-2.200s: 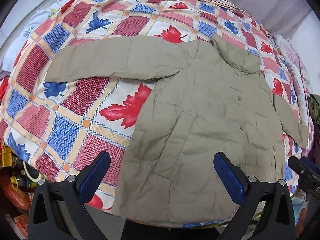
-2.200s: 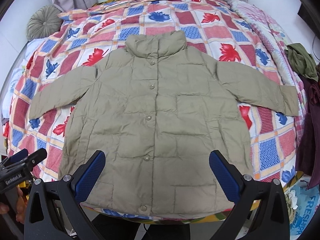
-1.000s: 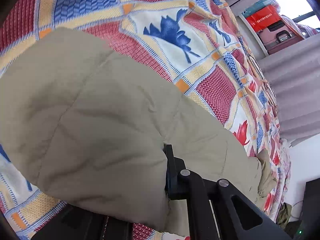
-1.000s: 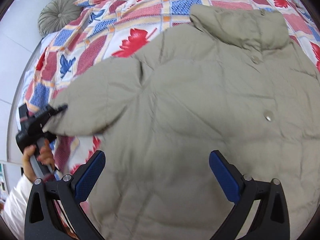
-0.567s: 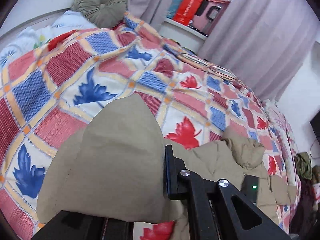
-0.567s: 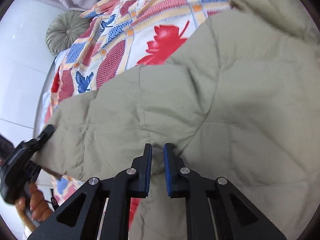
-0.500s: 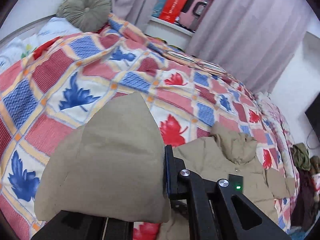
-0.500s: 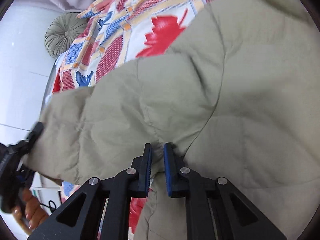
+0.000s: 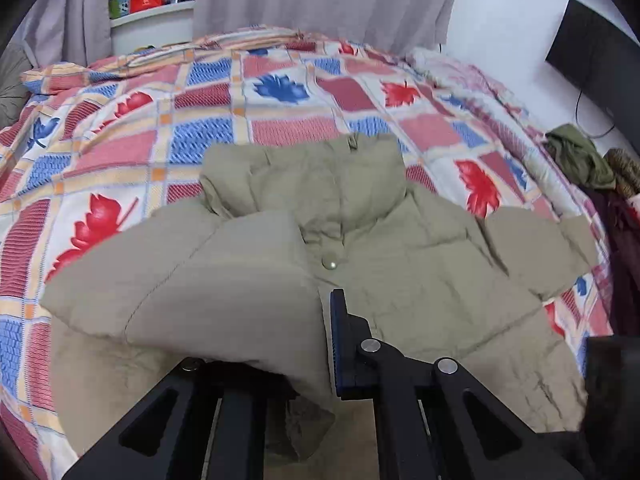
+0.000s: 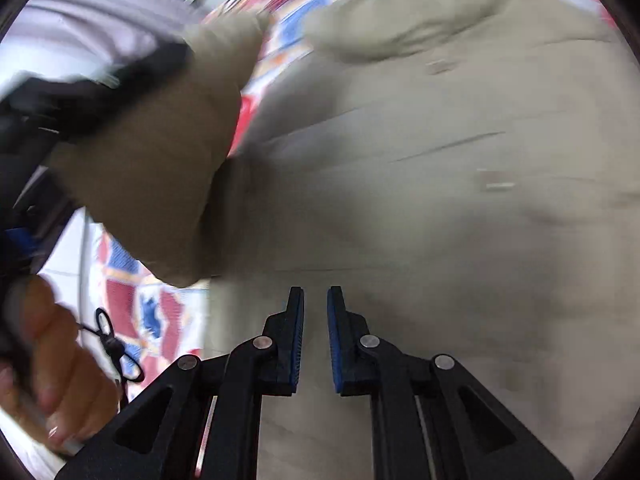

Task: Fold large clothes

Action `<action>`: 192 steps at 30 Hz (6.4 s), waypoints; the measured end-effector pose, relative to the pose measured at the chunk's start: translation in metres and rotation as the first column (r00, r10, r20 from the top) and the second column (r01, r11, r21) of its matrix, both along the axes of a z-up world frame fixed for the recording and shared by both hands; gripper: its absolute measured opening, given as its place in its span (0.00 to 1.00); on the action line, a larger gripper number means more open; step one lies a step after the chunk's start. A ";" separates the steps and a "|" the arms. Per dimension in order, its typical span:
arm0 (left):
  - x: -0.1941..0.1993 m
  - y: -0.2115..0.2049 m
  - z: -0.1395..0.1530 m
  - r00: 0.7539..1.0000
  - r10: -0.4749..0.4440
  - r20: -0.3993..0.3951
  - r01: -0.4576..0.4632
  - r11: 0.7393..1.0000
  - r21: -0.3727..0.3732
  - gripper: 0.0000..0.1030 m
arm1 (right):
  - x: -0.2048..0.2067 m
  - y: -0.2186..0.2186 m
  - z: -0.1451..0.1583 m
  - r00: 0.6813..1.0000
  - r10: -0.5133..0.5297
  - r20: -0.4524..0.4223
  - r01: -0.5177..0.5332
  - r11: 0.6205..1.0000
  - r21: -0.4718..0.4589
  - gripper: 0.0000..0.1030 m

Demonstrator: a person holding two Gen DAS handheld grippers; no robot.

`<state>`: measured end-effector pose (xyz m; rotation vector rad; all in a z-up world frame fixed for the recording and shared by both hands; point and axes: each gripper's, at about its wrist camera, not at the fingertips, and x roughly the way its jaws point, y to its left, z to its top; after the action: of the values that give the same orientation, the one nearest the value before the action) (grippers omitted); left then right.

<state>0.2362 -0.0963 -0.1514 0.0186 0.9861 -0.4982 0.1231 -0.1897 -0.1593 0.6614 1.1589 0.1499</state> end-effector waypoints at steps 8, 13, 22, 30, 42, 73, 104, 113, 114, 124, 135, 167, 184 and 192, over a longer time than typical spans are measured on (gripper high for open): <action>-0.017 -0.029 -0.062 0.998 -0.018 -0.057 0.028 0.982 0.186 0.39 | -0.040 -0.080 -0.006 0.991 -0.120 -0.052 0.117 0.991 -0.059 0.13; -0.030 -0.013 -0.037 1.000 -0.002 -0.009 0.004 0.983 0.181 0.99 | -0.036 -0.085 -0.011 0.991 -0.124 -0.058 0.121 0.991 -0.054 0.13; -0.031 0.129 0.013 0.965 0.261 0.001 -0.260 0.965 0.042 0.98 | -0.028 -0.069 0.026 0.999 -0.013 0.034 0.019 0.980 -0.197 0.62; 0.004 0.234 -0.057 0.844 0.492 -0.212 -0.490 0.869 0.066 0.74 | 0.033 0.065 0.059 0.910 0.393 0.130 -0.244 0.763 -0.599 0.72; 0.005 0.221 -0.086 0.864 0.475 -0.168 -0.447 0.877 0.177 0.72 | 0.080 0.066 0.029 0.971 0.198 0.136 -0.026 0.652 -0.758 0.72; 0.040 0.171 -0.067 0.868 0.484 -0.110 -0.448 0.860 0.246 0.67 | 0.018 -0.118 -0.013 0.987 -0.158 0.036 0.162 0.943 -0.290 0.08; -0.118 -0.045 0.002 0.976 0.102 -0.193 -0.059 0.975 0.215 0.99 | -0.162 -0.232 0.009 0.914 -0.392 -0.105 0.392 0.920 -0.019 0.57; -0.119 -0.106 0.006 0.977 0.076 -0.199 -0.034 0.977 0.208 0.99 | -0.181 -0.294 0.013 0.893 -0.445 -0.076 0.447 0.895 0.013 0.79; -0.119 -0.111 0.007 0.978 0.082 -0.192 -0.040 0.976 0.212 0.99 | -0.182 -0.301 0.013 0.889 -0.453 -0.070 0.455 0.890 0.020 0.79; -0.117 -0.152 -0.003 0.971 0.040 -0.236 0.011 0.977 0.215 0.99 | -0.185 -0.371 -0.003 0.849 -0.522 -0.077 0.528 0.844 0.096 1.00; -0.112 -0.189 -0.014 0.972 0.039 -0.232 0.025 0.963 0.269 0.99 | -0.177 -0.444 -0.017 0.762 -0.647 -0.018 0.641 0.751 0.158 1.00; -0.076 -0.079 0.003 0.946 0.220 -0.236 -0.171 0.963 0.210 0.99 | -0.048 -0.475 0.044 0.786 -0.607 0.115 0.494 0.729 0.475 0.09; -0.056 0.097 -0.003 0.908 0.396 -0.133 -0.355 0.899 0.255 0.99 | 0.055 -0.130 0.036 0.991 0.036 0.130 -0.032 0.999 -0.032 0.09; -0.052 0.100 -0.024 0.908 0.381 -0.172 -0.336 0.910 0.243 0.99 | 0.055 -0.111 -0.019 1.000 -0.013 -0.004 0.012 0.999 -0.048 0.24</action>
<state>0.1844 0.0036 -0.1753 -0.0313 1.2216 -0.0528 0.1781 -0.3012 -0.1785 0.6266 1.1586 0.1098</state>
